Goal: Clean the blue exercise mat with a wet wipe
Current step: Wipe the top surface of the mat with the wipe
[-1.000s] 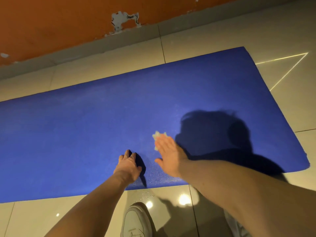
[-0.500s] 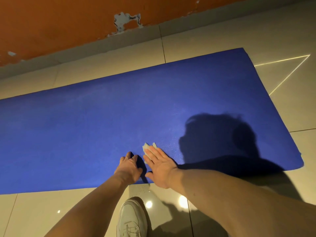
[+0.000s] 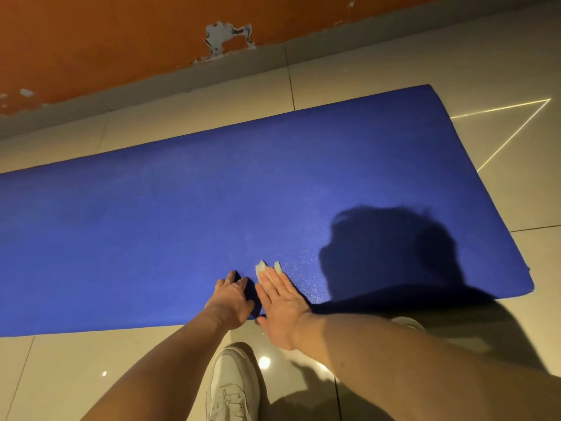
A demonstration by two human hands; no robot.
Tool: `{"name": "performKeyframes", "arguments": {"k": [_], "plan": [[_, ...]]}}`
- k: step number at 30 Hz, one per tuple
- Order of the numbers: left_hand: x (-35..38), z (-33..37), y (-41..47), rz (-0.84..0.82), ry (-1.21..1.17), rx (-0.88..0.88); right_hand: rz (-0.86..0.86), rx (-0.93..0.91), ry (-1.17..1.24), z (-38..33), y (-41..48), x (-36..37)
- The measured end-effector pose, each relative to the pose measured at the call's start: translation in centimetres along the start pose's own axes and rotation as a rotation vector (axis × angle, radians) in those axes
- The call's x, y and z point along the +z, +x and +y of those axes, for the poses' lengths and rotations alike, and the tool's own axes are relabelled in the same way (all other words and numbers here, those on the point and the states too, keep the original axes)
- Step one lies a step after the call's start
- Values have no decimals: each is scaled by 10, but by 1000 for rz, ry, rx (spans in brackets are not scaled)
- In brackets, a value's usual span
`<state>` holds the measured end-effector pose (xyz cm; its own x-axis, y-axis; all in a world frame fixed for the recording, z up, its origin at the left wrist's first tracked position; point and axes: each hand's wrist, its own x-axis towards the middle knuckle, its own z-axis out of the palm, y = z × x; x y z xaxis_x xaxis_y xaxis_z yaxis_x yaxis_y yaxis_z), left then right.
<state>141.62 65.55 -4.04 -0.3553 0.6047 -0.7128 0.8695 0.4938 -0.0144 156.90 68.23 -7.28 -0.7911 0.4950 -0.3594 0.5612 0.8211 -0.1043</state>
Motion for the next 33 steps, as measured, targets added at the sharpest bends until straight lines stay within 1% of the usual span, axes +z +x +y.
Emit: {"name": "performKeyframes", "arguments": {"k": [1,3,4,5,8,10,12,13,16,18,19,20,22,23,25,26,27,28,29,31,32,33], "plan": [[1,-1,-1,-6,9,0,5,-28,-20,4,0,4],[2,-3,-2,-23,22,-6,77,-69,-95,21,-1,14],[3,-4,-3,-26,23,-4,116,-67,-144,34,-2,20],[5,-5,-4,-29,22,0,157,-44,-138,49,-5,23],[8,-7,-10,-28,29,11,269,74,130,79,-17,22],[10,-7,-13,-26,34,23,220,161,180,69,-14,16],[12,-8,-14,-22,36,33,159,205,50,40,-8,20],[12,-8,-15,-23,38,31,128,177,-13,23,-9,18],[12,-10,-15,-23,38,21,67,1,-118,-8,-23,13],[12,-10,-14,-25,31,21,54,-23,-132,-7,-31,13],[12,-9,-14,-24,24,23,80,-33,-131,1,-34,16],[11,-8,-14,-23,20,30,117,-44,-81,12,-37,21],[10,-5,-15,-20,17,43,205,77,186,39,-42,28],[10,-3,-15,-23,17,48,209,141,263,50,-48,31],[11,-2,-16,-19,17,56,210,244,243,63,-56,40],[12,-2,-16,-14,31,64,224,245,252,61,-58,41],[13,-2,-17,-15,54,70,245,266,323,55,-58,39],[14,-3,-18,-18,72,72,234,268,354,47,-57,36],[14,-3,-18,-18,85,75,192,214,358,35,-55,35],[13,-4,-19,-25,98,71,142,93,159,9,-50,33],[11,-4,-19,-26,96,65,77,16,28,-3,-50,31],[10,-3,-19,-26,92,63,11,-29,-40,-9,-48,30]]}}
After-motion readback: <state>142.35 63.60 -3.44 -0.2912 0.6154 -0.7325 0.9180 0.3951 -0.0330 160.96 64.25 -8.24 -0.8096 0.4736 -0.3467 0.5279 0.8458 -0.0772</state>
